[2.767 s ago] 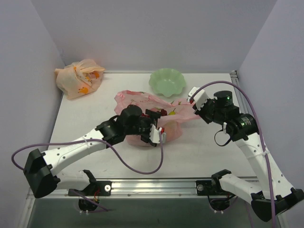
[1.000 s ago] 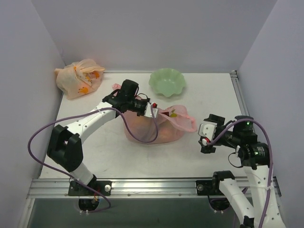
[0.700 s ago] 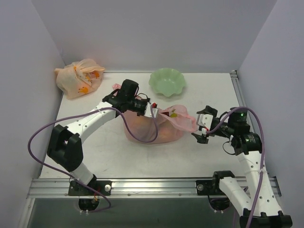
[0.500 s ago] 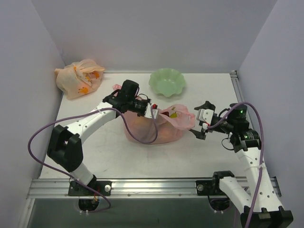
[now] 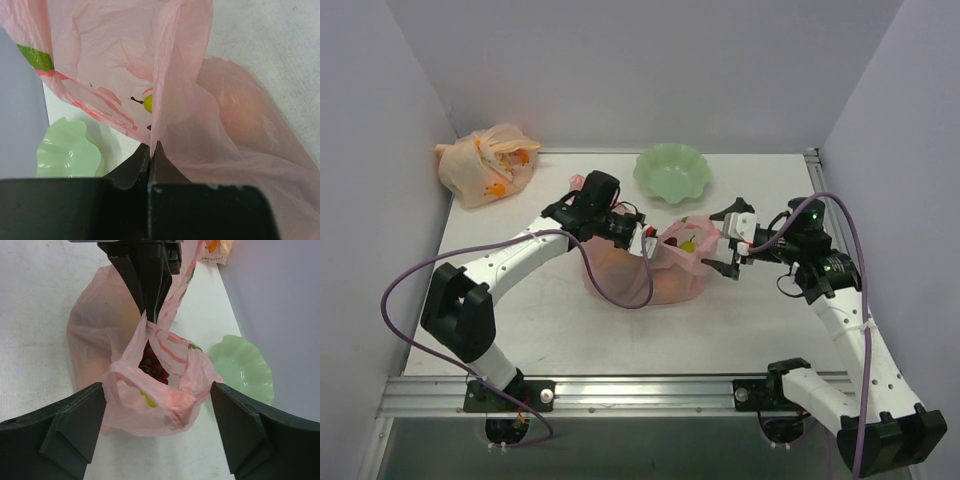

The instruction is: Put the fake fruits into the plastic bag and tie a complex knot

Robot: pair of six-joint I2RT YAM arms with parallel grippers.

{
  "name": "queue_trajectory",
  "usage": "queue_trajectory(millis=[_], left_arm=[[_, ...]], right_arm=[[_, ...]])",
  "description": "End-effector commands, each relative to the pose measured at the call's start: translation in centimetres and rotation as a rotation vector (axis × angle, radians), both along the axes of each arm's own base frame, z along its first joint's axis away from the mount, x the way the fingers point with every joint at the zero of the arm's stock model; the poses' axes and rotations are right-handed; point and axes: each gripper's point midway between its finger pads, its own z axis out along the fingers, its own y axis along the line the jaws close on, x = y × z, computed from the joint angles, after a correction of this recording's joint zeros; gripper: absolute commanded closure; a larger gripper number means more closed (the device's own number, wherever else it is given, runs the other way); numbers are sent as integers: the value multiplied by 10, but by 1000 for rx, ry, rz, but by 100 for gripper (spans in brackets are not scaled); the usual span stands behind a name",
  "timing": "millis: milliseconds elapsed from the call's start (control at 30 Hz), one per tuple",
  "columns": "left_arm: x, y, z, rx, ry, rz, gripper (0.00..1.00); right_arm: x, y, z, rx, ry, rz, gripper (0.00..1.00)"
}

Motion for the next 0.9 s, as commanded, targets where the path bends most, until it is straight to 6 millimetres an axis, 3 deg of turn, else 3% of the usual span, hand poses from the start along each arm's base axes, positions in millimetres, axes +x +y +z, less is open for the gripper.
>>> queue_trajectory(millis=[0,33,100,133,200,233,300,367,467,533,700,867], left_arm=[[-9,-6,21,-46,-40,-62,100],[-10,-5,20,-44,-38,-61,100],[-11,-4,17,-39,-36,-61,100],[-11,-4,16,-35,-38,-59,100],[-11,-3,9,-15,-37,-48,100],[-10,-4,8,-12,-49,-43,100],[-10,-1,-1,11,-53,-18,100],[-10,-3,-8,18,-70,19,100],[-11,5,-32,70,-116,66,100],[-21,9,-53,112,-131,49,100],[-30,11,-75,158,-165,37,100],[-39,15,-95,216,-196,4,100]], right_arm=[[12,6,25,30,-45,-5,17],[14,5,26,30,-42,-13,31],[16,5,29,35,-36,-19,44],[16,6,33,45,-28,-26,59],[18,5,36,60,4,-50,75],[20,5,45,72,5,-67,89],[25,2,49,105,81,-131,100],[29,0,58,161,160,-201,100],[40,-5,55,225,303,-324,100],[48,-7,44,239,376,-386,100],[56,1,13,258,557,-467,100],[69,4,2,282,636,-531,100]])
